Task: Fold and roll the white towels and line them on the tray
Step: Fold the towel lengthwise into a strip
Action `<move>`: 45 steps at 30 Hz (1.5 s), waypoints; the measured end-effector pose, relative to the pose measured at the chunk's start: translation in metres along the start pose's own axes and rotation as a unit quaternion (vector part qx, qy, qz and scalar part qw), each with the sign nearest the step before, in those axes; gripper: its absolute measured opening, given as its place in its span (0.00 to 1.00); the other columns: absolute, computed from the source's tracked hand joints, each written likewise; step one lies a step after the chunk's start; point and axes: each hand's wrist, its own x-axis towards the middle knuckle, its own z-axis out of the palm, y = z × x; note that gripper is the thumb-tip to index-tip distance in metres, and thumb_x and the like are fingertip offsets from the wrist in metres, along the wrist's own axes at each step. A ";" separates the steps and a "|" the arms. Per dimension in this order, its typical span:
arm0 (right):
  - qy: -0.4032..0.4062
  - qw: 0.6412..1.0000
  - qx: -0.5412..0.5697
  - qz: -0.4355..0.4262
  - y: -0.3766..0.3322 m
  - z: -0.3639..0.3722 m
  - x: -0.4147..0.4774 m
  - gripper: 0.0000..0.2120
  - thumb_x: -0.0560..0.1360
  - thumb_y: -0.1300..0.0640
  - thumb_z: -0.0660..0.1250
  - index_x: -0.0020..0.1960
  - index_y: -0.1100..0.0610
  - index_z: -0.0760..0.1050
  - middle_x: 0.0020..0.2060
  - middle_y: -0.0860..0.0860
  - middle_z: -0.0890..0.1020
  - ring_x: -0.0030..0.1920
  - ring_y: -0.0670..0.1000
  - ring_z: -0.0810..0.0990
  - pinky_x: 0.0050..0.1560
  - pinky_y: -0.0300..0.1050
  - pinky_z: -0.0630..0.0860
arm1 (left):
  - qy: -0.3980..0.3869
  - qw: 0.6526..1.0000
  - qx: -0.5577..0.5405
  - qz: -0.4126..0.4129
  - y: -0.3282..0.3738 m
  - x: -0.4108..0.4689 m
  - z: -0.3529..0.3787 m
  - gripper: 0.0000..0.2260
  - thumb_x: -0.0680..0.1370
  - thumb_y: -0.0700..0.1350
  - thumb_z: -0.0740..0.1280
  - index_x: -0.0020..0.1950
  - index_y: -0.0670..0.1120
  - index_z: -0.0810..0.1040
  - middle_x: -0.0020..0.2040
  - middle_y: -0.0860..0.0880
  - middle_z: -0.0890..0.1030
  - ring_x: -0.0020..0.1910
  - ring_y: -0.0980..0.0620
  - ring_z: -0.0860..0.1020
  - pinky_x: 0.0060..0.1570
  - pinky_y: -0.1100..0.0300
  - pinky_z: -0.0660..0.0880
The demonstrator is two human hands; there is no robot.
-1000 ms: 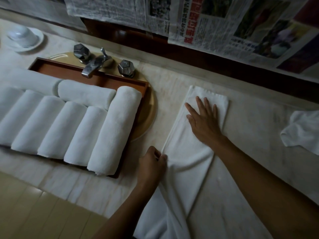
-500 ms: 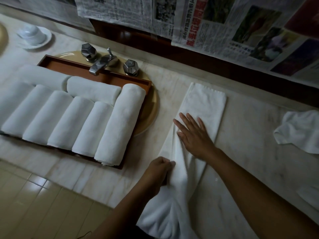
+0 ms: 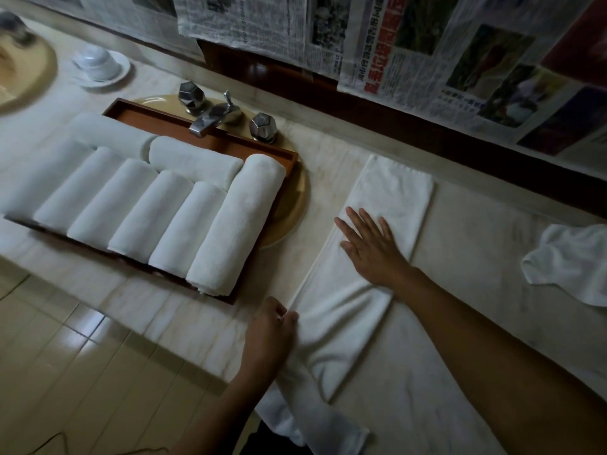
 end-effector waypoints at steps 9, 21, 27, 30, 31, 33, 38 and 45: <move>-0.017 0.996 0.089 0.014 -0.061 -0.020 -0.044 0.26 0.80 0.47 0.65 0.77 0.49 0.66 0.79 0.55 0.62 0.79 0.57 0.59 0.77 0.61 0.56 | -0.006 1.000 0.010 -0.015 0.004 -0.001 -0.003 0.07 0.80 0.50 0.69 0.49 0.48 0.75 0.40 0.54 0.76 0.38 0.57 0.74 0.33 0.63 0.67; -0.109 0.987 0.117 -0.010 -0.040 -0.031 -0.038 0.24 0.84 0.54 0.59 0.80 0.45 0.63 0.82 0.53 0.54 0.81 0.55 0.52 0.78 0.50 0.56 | -0.321 0.897 -0.288 -0.101 0.009 -0.030 -0.003 0.18 0.79 0.45 0.71 0.68 0.43 0.77 0.58 0.43 0.85 0.56 0.43 0.84 0.56 0.49 0.82; -0.102 0.989 0.108 -0.004 -0.044 -0.030 -0.043 0.25 0.84 0.53 0.59 0.80 0.45 0.61 0.82 0.52 0.54 0.81 0.54 0.53 0.78 0.48 0.53 | -0.293 0.864 -0.389 -0.132 -0.034 -0.083 -0.019 0.22 0.73 0.46 0.74 0.62 0.36 0.81 0.57 0.34 0.84 0.56 0.35 0.82 0.54 0.47 0.81; -0.097 0.992 0.084 -0.011 -0.044 -0.024 -0.043 0.26 0.84 0.52 0.59 0.81 0.45 0.60 0.82 0.52 0.53 0.81 0.54 0.52 0.78 0.50 0.53 | -0.156 0.949 -0.261 -0.079 -0.051 -0.087 -0.026 0.14 0.78 0.54 0.73 0.52 0.43 0.85 0.46 0.43 0.87 0.48 0.40 0.85 0.51 0.47 0.81; -0.091 0.993 0.075 -0.016 -0.043 -0.021 -0.043 0.26 0.84 0.51 0.58 0.81 0.45 0.59 0.82 0.53 0.54 0.81 0.55 0.52 0.78 0.51 0.53 | -0.111 0.969 -0.212 -0.067 -0.055 -0.089 -0.026 0.13 0.80 0.54 0.71 0.48 0.45 0.85 0.42 0.47 0.87 0.44 0.44 0.85 0.46 0.51 0.81; -0.081 0.995 0.061 -0.024 -0.044 -0.014 -0.043 0.26 0.84 0.51 0.58 0.81 0.46 0.59 0.82 0.54 0.54 0.81 0.55 0.52 0.78 0.53 0.53 | -0.024 0.992 -0.116 -0.036 -0.063 -0.091 -0.025 0.12 0.81 0.54 0.69 0.44 0.47 0.82 0.38 0.50 0.83 0.38 0.51 0.82 0.37 0.58 0.76; -0.077 0.996 0.050 -0.023 -0.044 -0.004 -0.043 0.25 0.85 0.51 0.56 0.81 0.45 0.57 0.82 0.53 0.53 0.82 0.55 0.50 0.78 0.58 0.53 | 0.061 0.997 0.040 -0.004 -0.075 -0.094 -0.015 0.08 0.81 0.51 0.68 0.45 0.49 0.78 0.35 0.53 0.80 0.33 0.59 0.76 0.32 0.62 0.70; 0.025 0.997 0.072 0.007 -0.093 -0.001 -0.082 0.26 0.82 0.52 0.62 0.79 0.49 0.64 0.80 0.57 0.61 0.81 0.60 0.54 0.78 0.67 0.54 | 0.046 0.998 0.042 -0.026 -0.068 -0.095 -0.013 0.13 0.76 0.59 0.71 0.47 0.50 0.76 0.40 0.53 0.79 0.37 0.54 0.78 0.32 0.59 0.72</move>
